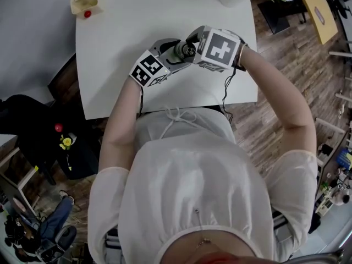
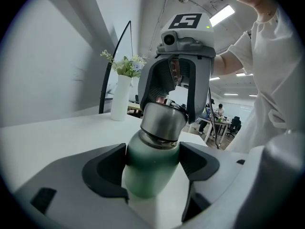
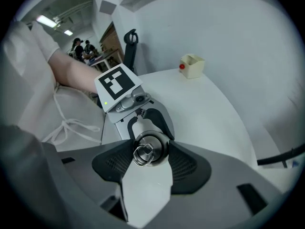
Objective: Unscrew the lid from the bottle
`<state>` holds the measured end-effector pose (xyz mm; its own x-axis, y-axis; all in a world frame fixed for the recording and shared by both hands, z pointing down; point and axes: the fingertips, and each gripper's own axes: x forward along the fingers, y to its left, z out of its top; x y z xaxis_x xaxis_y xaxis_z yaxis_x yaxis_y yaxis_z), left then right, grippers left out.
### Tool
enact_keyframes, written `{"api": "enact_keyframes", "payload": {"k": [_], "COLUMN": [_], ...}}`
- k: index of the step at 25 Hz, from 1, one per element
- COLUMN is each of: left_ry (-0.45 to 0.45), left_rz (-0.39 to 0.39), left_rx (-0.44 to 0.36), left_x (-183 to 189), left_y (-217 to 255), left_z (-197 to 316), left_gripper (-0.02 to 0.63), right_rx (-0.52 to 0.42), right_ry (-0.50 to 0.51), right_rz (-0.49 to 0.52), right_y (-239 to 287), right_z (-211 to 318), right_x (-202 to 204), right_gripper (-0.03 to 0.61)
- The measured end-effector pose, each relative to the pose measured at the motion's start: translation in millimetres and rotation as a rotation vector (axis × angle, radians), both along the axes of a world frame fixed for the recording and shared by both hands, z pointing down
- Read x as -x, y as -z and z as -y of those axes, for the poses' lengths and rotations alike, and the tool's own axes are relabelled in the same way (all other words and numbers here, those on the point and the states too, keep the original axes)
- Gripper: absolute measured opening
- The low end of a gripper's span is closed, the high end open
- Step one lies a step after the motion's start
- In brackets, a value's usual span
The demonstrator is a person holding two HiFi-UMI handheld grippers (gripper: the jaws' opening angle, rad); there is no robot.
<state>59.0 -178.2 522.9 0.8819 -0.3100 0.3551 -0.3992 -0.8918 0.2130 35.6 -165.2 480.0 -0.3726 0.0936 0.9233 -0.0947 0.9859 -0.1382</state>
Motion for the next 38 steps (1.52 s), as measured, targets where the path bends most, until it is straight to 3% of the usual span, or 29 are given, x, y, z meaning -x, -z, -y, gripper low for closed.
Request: {"api": "enact_keyframes", "payload": {"k": [9, 15, 18, 23, 26, 28, 33, 38], "left_ry": [0.004, 0.008, 0.008, 0.011, 0.01, 0.009, 0.008, 0.006], "left_rz": [-0.005, -0.008, -0.009, -0.012, -0.014, -0.016, -0.018, -0.019], "left_rx": [0.007, 0.008, 0.01, 0.01, 0.009, 0.009, 0.009, 0.011], "left_x": [1, 1, 1, 2, 2, 2, 0, -1], "left_y": [-2, -2, -2, -1, 0, 0, 0, 0], "left_z": [0, 0, -1, 0, -1, -1, -1, 0], "left_gripper": [0.36, 0.36, 0.36, 0.36, 0.361, 0.361, 0.362, 0.362], "right_rx": [-0.071, -0.078, -0.075, 0.039, 0.082, 0.093, 0.071, 0.06], "right_ry": [0.392, 0.466, 0.36, 0.019, -0.221, -0.33, -0.459, -0.467], "right_rz": [-0.065, -0.049, -0.039, 0.065, 0.092, 0.09, 0.098, 0.093], "right_y": [-2, -1, -3, -3, -4, -6, -8, -9], "right_z": [-5, -8, -6, -1, 5, 7, 10, 11], "right_x": [1, 1, -1, -2, -4, -7, -6, -6], "right_gripper": [0.245, 0.245, 0.254, 0.352, 0.333, 0.322, 0.256, 0.249]}}
